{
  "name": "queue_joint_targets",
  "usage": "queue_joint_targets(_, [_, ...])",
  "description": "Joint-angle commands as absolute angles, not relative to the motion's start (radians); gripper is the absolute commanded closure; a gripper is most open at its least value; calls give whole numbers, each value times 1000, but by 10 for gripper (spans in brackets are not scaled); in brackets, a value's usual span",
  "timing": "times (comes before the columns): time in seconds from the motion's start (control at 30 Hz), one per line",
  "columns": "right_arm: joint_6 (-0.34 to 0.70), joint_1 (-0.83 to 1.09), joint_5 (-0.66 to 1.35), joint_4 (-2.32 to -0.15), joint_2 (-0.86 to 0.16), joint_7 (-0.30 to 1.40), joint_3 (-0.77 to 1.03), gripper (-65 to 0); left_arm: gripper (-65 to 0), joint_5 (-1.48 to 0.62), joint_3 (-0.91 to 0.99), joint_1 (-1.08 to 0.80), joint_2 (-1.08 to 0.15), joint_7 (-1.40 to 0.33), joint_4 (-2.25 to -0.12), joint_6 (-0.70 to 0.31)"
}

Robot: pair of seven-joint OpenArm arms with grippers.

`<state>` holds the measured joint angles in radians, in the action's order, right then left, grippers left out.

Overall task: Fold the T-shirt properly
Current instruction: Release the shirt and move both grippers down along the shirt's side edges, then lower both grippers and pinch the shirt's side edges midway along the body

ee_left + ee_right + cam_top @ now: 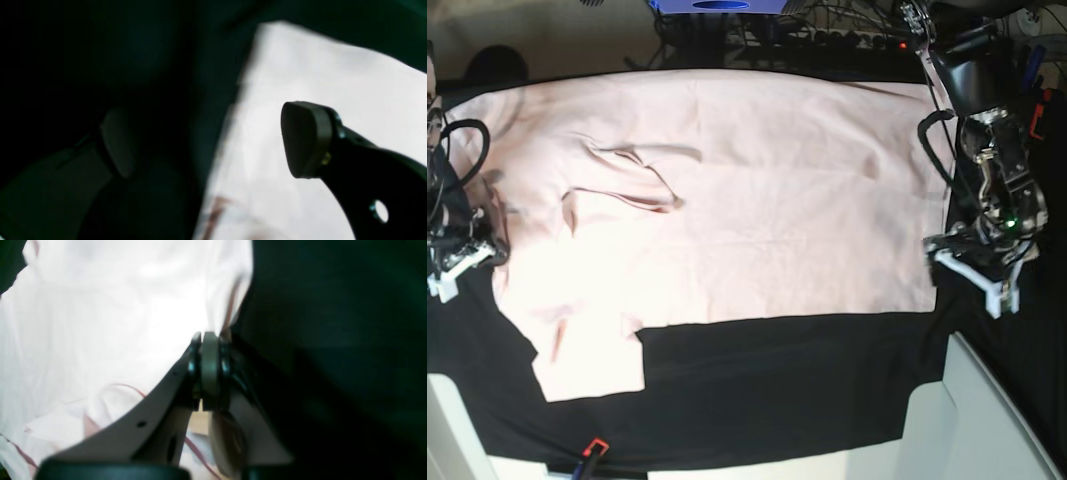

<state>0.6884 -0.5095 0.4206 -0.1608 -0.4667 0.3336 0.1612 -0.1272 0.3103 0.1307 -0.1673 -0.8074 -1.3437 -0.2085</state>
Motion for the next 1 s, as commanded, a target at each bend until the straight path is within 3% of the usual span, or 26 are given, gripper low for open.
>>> queue_joint_targets(0.0, [698, -535, 433, -176, -492, 318, 162, -1, -650, -128, 298, 156, -174, -791, -1354, -205])
queue_joint_targets(0.27, [698, -519, 433, -213, -495, 321, 160, -1, -650, -117, 309, 268, -162, -785, -1067, -203])
queue_joint_targets(0.47, [698, -509, 433, -226, -501, 321, 160, -1, -650, -116, 452, 283, -183, -785, -1043, -203])
queue_joint_targets(0.97, [698, -507, 432, -226, -501, 325, 160, -1, -650, -124, 346, 274, -185, -634, -829, -203])
